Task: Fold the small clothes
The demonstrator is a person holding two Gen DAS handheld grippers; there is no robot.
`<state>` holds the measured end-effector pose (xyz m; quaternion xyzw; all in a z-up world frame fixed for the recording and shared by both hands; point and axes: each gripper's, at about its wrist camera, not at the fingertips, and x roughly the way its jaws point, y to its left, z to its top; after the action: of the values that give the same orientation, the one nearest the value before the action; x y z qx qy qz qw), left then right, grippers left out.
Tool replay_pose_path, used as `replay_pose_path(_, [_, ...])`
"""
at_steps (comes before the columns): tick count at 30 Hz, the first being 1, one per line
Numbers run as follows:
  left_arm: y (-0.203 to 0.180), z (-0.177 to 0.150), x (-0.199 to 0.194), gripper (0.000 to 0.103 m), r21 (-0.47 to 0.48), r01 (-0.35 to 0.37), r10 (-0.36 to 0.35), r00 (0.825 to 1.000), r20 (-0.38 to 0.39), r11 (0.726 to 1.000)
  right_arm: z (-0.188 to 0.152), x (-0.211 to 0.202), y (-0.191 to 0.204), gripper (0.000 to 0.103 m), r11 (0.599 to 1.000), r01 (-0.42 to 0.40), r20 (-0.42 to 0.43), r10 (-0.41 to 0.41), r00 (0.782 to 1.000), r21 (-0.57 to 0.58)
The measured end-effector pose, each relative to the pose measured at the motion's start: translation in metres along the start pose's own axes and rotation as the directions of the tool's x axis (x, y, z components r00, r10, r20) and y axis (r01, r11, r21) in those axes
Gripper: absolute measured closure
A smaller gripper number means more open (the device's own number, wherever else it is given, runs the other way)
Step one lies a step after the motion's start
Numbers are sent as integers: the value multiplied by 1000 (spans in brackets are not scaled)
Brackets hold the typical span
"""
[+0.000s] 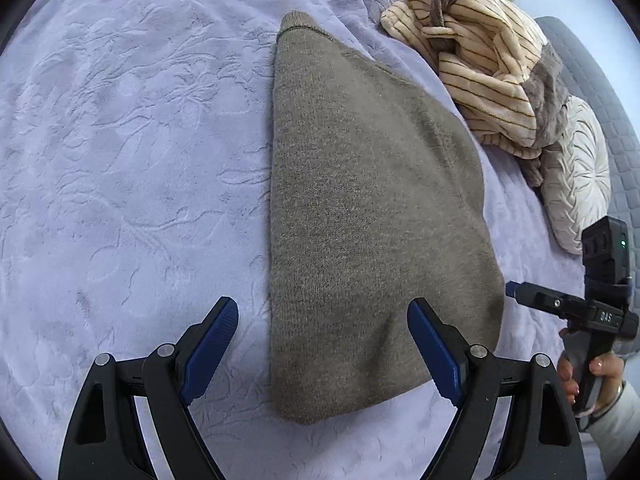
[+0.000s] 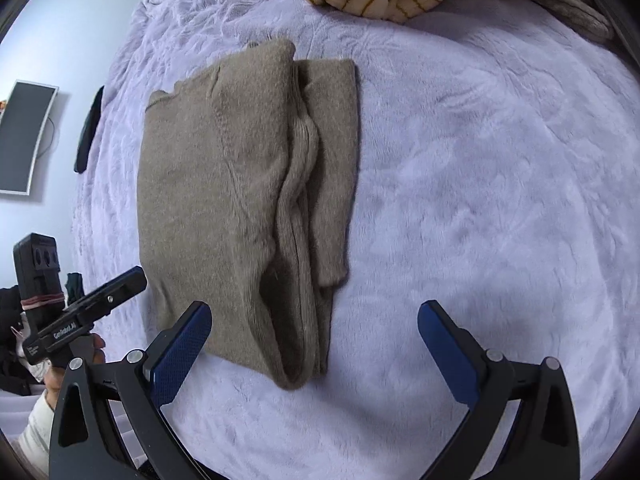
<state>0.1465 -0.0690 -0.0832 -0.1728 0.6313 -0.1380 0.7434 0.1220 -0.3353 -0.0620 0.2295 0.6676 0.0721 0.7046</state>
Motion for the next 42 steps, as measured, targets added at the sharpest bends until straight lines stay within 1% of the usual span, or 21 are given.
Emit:
replay_pose_path(1, [5, 4, 3, 16, -6, 39, -39, 999, -15, 999, 6, 1, -2, 0, 1000, -24, 8, 24, 1000, 1])
replay_pose_path(4, [12, 7, 11, 16, -19, 122, -122, 992, -44, 992, 26, 5, -8, 0, 996, -93, 25, 93, 995, 1])
replay_pose_path(7, [12, 6, 21, 16, -7, 173, -173, 983, -65, 985, 52, 15, -16, 0, 988, -157, 39, 157, 987, 2])
replay_pose_path(12, [2, -1, 35, 16, 19, 178, -176, 981, -82, 984, 85, 39, -23, 0, 971, -240, 19, 240, 971, 7])
replay_pose_path(17, [-3, 1, 40, 16, 27, 174, -172, 983, -71, 984, 100, 52, -16, 1, 939, -343, 8, 343, 939, 9])
replay_pose_path(18, [-3, 0, 40, 16, 22, 172, -170, 983, -66, 985, 101, 54, -14, 7, 938, -346, 6, 346, 938, 17])
replay_pose_path(19, [-3, 0, 38, 17, 15, 172, -171, 984, -58, 985, 102, 57, -12, 15, 938, -346, -3, 346, 938, 32])
replay_pose_path(20, [-2, -1, 36, 24, 9, 175, -174, 984, -46, 985, 103, 60, -10, 45, 943, -329, -18, 330, 944, 49])
replay_pose_path(21, [0, -3, 32, 30, 1, 182, -182, 983, -33, 983, 103, 65, -9, 55, 953, -297, -35, 299, 954, 64])
replay_pose_path(22, [3, -3, 29, 35, -6, 193, -193, 981, -21, 981, 102, 66, -10, 58, 952, -296, -39, 299, 953, 74])
replay_pose_path(23, [4, -5, 25, 42, -9, 205, -205, 979, -10, 979, 102, 63, -9, 66, 947, -311, -31, 314, 949, 77])
replay_pose_path(24, [5, -6, 20, 47, -10, 217, -217, 976, 0, 976, 101, 60, -8, 68, 943, -323, -26, 326, 945, 79])
replay_pose_path(27, [6, -12, 6, 51, -4, 256, -256, 966, 26, 967, 95, 47, -2, 69, 926, -371, -13, 373, 928, 73])
replay_pose_path(28, [5, -13, 2, 53, -4, 268, -268, 963, 33, 963, 94, 44, 2, 69, 923, -378, -10, 380, 925, 68])
replay_pose_path(29, [6, -15, -4, 52, -1, 280, -279, 959, 40, 960, 92, 40, 7, 69, 921, -384, -5, 385, 923, 63])
replay_pose_path(32, [0, -22, -23, 52, 27, 307, -308, 949, 59, 951, 84, 27, 20, 69, 903, -426, 12, 426, 905, 63])
replay_pose_path(35, [1, -36, -47, 52, 64, 303, -307, 949, 76, 951, 73, 16, 35, 69, 900, -434, 12, 433, 901, 45])
replay_pose_path(37, [6, -47, -62, 52, 62, 305, -309, 947, 88, 950, 63, 10, 44, 69, 895, -444, 12, 444, 896, 45])
replay_pose_path(39, [17, -62, -81, 52, 52, 302, -305, 947, 102, 952, 50, 4, 53, 69, 885, -463, 10, 463, 886, 50])
replay_pose_path(42, [29, -87, -102, 52, 39, 282, -284, 952, 111, 959, 25, 3, 71, 69, 874, -483, -3, 484, 875, 49])
